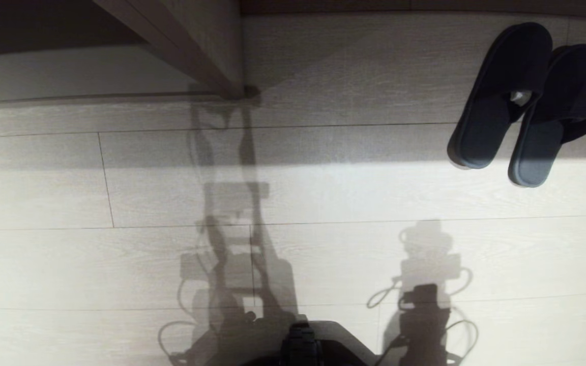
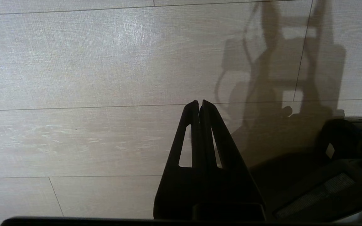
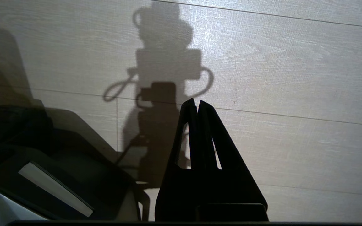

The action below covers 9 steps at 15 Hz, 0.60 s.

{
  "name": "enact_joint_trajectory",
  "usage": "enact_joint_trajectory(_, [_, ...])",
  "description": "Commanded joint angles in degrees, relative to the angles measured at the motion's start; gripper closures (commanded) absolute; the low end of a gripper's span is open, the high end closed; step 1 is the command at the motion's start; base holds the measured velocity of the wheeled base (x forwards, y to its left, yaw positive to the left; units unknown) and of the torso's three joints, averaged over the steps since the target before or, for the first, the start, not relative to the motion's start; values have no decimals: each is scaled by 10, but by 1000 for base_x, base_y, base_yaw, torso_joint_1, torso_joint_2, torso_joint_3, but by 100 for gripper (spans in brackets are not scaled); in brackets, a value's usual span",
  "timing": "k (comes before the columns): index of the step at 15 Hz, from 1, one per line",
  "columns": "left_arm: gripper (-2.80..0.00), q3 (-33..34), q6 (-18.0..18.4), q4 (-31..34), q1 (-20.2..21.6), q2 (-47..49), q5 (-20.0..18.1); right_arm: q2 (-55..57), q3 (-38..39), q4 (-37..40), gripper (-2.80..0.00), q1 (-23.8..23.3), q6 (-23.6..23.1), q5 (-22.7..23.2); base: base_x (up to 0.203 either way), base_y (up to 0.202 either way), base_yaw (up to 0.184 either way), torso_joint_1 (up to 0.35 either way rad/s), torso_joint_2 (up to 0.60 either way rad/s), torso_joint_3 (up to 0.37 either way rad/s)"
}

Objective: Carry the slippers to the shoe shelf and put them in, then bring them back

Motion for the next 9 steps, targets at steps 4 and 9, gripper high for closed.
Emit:
enact_joint_trajectory(4, [0, 0, -2, 0, 0, 0, 1, 1, 0, 0, 0, 0, 0, 0, 0, 0, 0, 0, 0, 0])
enact_joint_trajectory(9, [0, 0, -2, 0, 0, 0, 0, 1, 0, 0, 0, 0, 0, 0, 0, 0, 0, 4, 1, 137])
